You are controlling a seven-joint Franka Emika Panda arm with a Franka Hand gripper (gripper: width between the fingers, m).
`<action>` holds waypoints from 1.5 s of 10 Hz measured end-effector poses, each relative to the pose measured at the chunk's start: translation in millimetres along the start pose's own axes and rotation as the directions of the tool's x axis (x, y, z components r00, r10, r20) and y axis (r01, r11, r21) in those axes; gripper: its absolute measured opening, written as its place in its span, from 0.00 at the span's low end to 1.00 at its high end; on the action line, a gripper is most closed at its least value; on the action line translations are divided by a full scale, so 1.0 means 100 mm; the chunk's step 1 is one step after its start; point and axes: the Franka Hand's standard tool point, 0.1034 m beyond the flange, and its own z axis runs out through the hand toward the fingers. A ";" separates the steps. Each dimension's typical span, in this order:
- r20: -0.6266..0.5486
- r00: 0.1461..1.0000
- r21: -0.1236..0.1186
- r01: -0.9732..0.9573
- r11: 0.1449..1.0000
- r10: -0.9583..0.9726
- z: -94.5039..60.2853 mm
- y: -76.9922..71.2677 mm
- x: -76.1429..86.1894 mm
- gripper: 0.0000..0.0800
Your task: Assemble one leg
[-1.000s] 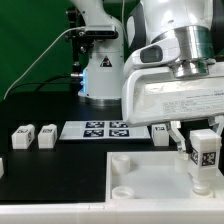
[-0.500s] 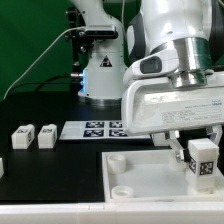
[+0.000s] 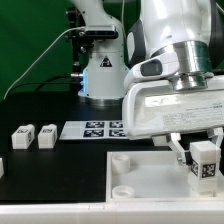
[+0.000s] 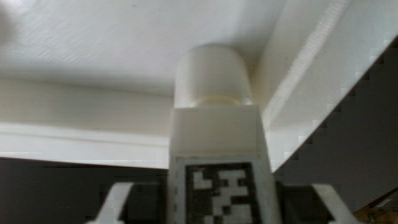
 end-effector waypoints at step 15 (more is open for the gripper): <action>0.053 0.998 0.005 0.039 0.999 -0.039 -0.33 0.02 0.25 0.81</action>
Offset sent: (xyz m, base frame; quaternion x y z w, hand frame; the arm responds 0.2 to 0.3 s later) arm 0.0000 0.0000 0.0000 0.0000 0.0000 0.0000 1.0000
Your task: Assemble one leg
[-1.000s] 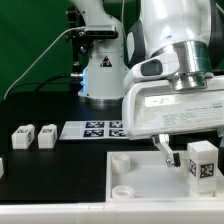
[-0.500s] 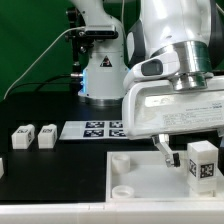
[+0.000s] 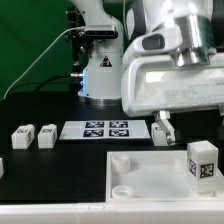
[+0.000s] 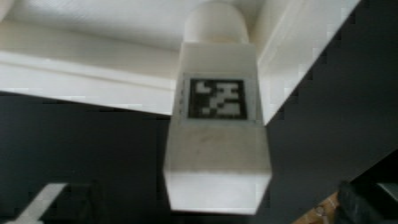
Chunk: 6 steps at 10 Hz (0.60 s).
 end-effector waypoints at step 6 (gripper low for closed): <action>0.412 0.911 0.038 -0.025 0.999 0.007 0.06 0.03 0.03 0.81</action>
Offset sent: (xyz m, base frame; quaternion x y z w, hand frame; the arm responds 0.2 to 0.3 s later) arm 0.0128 -0.0087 -0.0101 0.0035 -0.1970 0.0073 0.9804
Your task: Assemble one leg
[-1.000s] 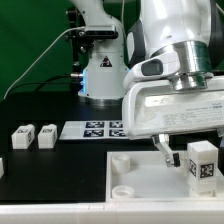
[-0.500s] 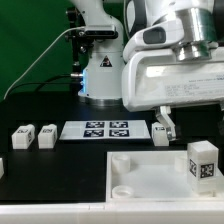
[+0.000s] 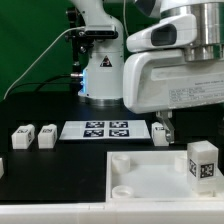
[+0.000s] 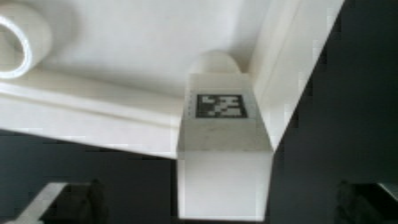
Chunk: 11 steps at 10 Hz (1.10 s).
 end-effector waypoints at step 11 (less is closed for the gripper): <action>0.089 0.996 0.011 -0.008 1.000 0.007 0.25 0.01 0.13 0.66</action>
Offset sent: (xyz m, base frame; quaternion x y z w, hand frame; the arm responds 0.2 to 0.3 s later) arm 0.0108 0.0025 -0.0020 0.0030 0.0091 0.0131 0.9999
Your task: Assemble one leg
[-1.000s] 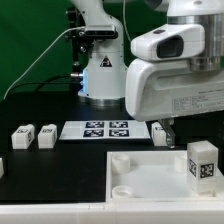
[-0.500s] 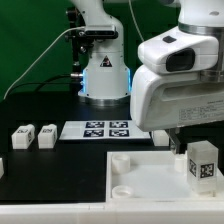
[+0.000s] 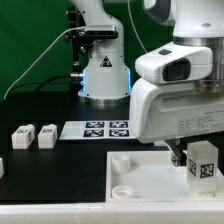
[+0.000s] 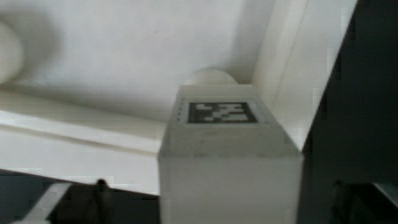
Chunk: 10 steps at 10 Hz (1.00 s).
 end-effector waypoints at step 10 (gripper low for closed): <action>0.007 0.767 0.030 -0.641 0.767 0.641 0.02 0.05 0.01 0.36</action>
Offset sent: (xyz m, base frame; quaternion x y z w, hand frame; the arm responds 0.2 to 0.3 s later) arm 0.0000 0.0000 0.0000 0.0000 0.0000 0.0899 0.9960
